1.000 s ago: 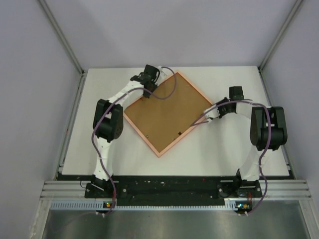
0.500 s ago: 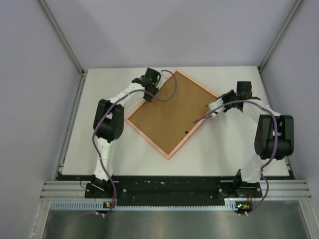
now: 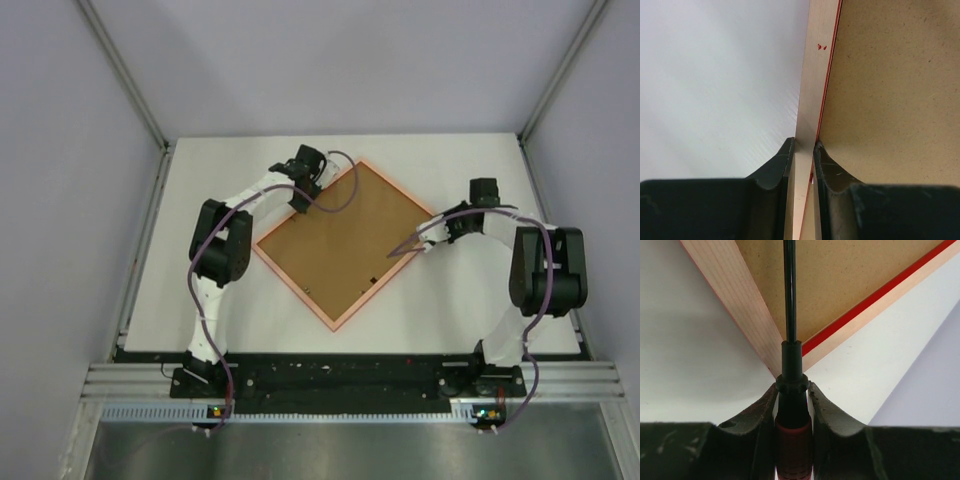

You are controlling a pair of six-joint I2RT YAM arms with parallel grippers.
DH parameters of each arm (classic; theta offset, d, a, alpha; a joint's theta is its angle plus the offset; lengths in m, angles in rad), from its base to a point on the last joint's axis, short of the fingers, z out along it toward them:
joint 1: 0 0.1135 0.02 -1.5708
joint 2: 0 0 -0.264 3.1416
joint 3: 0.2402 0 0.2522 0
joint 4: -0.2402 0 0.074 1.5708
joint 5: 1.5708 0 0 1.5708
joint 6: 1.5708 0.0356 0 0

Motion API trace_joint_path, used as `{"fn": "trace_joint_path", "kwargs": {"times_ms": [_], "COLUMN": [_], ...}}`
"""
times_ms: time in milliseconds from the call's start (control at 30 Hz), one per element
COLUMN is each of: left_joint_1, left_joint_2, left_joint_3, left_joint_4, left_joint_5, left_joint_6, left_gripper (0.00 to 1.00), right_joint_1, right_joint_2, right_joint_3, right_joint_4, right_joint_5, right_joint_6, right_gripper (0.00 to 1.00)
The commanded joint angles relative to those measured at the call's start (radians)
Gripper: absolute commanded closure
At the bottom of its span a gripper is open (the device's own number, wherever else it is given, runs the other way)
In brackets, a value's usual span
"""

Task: Take the photo out of the frame
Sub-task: Release the photo frame item from the photo frame.

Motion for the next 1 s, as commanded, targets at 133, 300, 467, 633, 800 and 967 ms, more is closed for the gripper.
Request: {"fn": "trace_joint_path", "kwargs": {"times_ms": [133,300,467,633,800,967], "left_joint_1": [-0.043,-0.043,-0.043,-0.039,-0.031,0.006], "left_joint_2": [-0.059,-0.061,-0.056,-0.047,-0.03,0.06], "left_joint_3": [0.003,-0.002,-0.008,-0.011,0.003,0.138], "left_joint_4": [0.112,0.112,0.11,0.099,0.073,-0.072], "left_joint_5": [0.102,0.103,0.099,0.088,0.048,-0.049], "left_joint_6": [-0.025,-0.019,-0.008,-0.01,-0.039,-0.166], "left_gripper": [1.0,1.0,1.0,1.0,1.0,1.0], "right_joint_1": [0.037,0.031,0.035,0.057,0.094,0.138], "right_joint_2": [0.037,0.057,0.099,0.125,0.093,0.177], "right_joint_3": [0.054,0.122,0.287,0.449,0.565,0.901], "right_joint_4": [0.025,-0.102,-0.378,-0.611,-0.76,-1.046], "right_joint_5": [-0.019,0.033,0.154,0.23,0.256,0.207], "right_joint_6": [-0.445,-0.452,-0.453,-0.352,-0.125,0.37], "right_gripper": [1.0,1.0,1.0,1.0,1.0,1.0]}}
